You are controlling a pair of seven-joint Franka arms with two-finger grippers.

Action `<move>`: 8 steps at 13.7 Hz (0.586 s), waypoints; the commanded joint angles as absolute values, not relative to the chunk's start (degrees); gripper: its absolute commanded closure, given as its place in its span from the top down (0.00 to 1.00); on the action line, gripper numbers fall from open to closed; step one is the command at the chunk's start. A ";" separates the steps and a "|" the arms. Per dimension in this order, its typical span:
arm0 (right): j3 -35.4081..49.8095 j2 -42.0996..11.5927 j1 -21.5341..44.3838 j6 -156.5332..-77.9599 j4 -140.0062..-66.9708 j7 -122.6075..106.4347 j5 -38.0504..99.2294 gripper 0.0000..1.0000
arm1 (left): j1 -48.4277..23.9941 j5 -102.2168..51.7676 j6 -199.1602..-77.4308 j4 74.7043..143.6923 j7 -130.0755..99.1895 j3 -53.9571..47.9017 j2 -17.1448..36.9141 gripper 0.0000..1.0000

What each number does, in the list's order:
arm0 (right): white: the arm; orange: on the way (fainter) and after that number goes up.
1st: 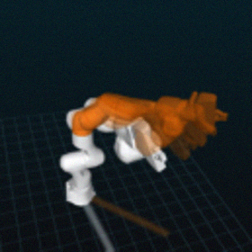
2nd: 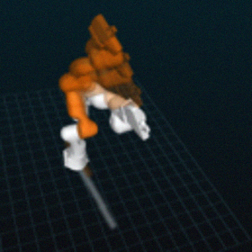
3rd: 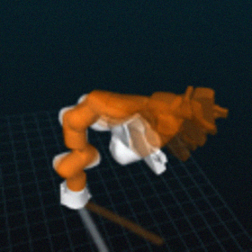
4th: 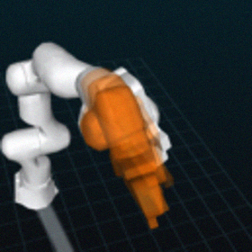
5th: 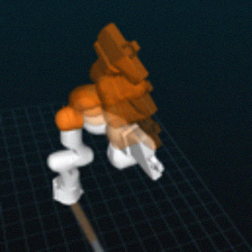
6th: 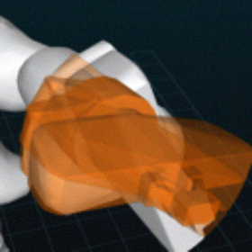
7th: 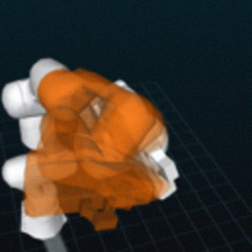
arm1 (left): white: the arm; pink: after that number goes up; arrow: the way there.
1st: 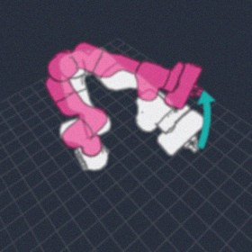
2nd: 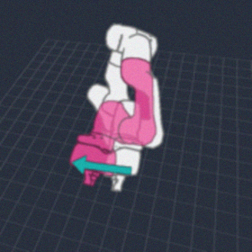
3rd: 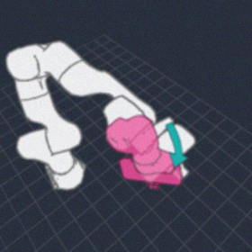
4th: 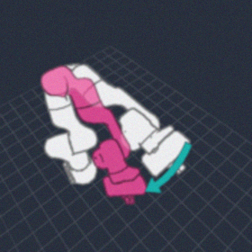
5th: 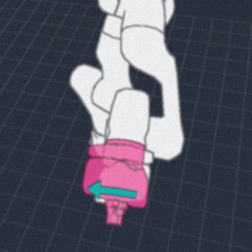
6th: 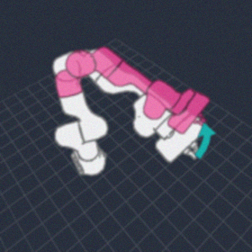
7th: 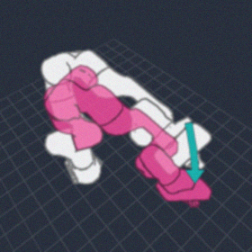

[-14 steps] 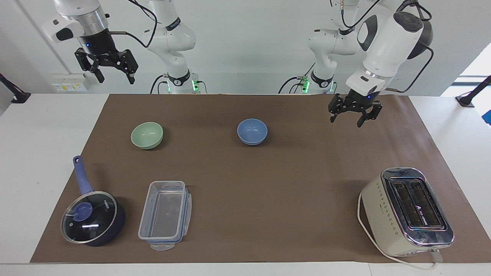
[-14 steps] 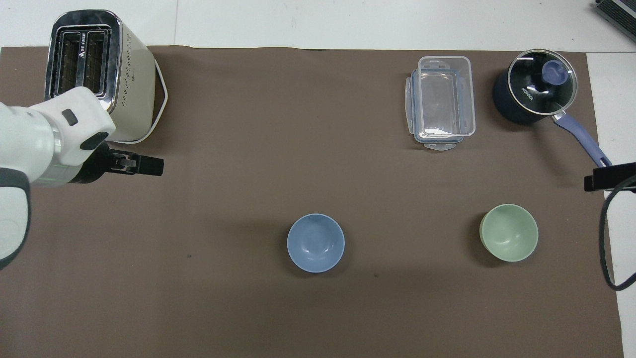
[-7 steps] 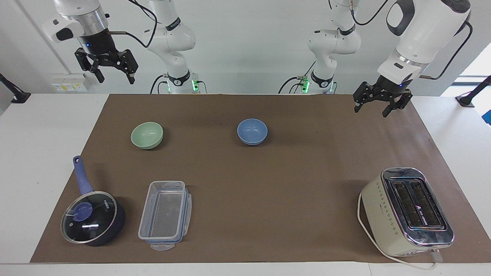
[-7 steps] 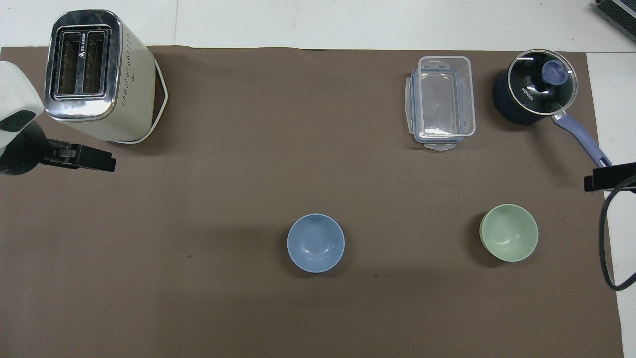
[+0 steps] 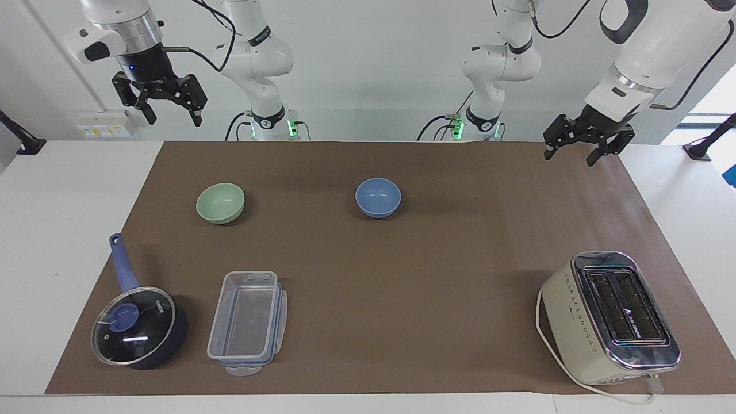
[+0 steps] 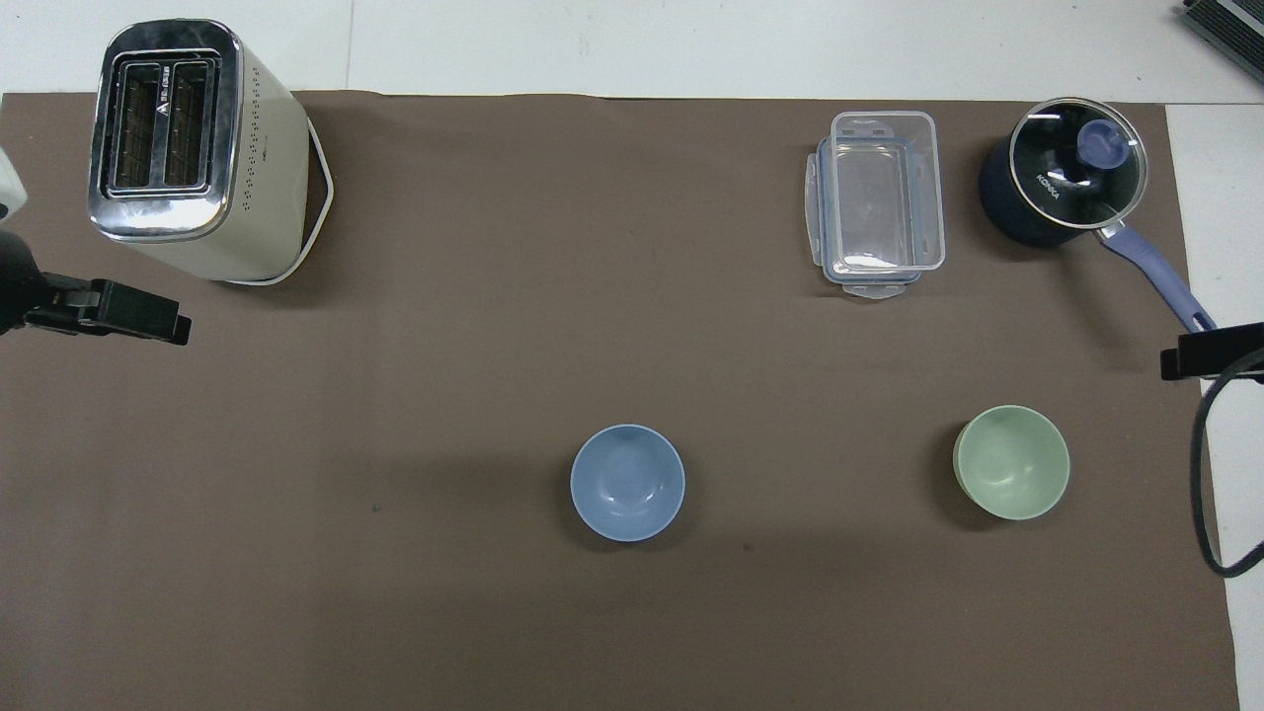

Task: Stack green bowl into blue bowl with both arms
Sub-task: 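Release the blue bowl and withdraw the left gripper to rest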

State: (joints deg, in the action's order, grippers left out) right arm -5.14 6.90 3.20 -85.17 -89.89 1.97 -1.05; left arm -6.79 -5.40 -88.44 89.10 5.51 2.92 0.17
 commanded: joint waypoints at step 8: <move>-4.75 7.65 2.90 -85.25 -90.62 0.53 -0.97 1.00 | -5.63 -4.39 -86.84 87.54 5.98 2.29 0.35 1.00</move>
State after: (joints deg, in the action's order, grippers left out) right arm -5.37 6.90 3.18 -85.17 -89.89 1.92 -1.05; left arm -6.39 -5.39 -88.11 88.56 5.52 2.82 0.22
